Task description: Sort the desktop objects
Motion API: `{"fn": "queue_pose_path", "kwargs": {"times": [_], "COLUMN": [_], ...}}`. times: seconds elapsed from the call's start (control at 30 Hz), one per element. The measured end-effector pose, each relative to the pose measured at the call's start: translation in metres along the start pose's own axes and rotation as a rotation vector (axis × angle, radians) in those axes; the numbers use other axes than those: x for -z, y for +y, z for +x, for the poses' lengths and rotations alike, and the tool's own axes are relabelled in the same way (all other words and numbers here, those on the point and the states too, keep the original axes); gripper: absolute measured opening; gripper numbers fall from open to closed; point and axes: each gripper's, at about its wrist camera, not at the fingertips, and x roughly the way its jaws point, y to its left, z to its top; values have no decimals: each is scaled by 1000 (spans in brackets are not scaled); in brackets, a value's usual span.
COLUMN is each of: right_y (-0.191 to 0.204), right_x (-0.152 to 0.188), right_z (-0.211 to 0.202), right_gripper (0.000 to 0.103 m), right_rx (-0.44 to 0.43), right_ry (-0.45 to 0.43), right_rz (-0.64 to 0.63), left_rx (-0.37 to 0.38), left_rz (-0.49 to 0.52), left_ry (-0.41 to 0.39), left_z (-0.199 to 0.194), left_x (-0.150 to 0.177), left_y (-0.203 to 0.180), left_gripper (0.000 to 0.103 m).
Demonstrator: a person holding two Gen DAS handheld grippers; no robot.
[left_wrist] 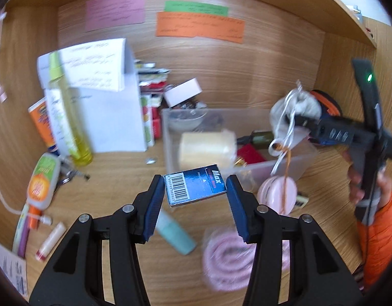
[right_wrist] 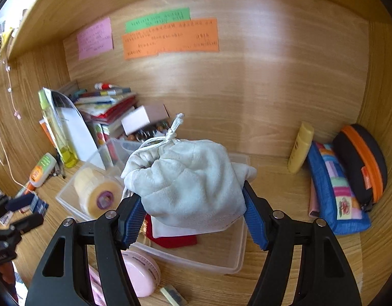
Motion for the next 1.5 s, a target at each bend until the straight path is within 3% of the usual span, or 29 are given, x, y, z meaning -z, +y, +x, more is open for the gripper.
{"fn": "queue_pose_path", "kwargs": {"times": [0.33,0.63,0.87,1.07,1.5], "right_y": [-13,1,9,12,-1], "right_x": [13,20,23,23,21], "right_z": [17,20,24,24,21], "right_gripper": [66,68,70,81,85], "right_rx": [9,49,98,75,16], "right_ry": [45,54,52,63,74], "right_rz": [11,-67,-127,-132,-37], "left_rx": [102,90,88,87,101], "left_rz": [53,115,96,115,91], "left_ry": [24,20,19,11,7], "left_z": [37,64,75,74,67], "left_x": [-33,-45,-48,-46,-49], "left_y": [-39,-64,-64,-66,-63], "left_gripper": [50,50,50,51,61]}}
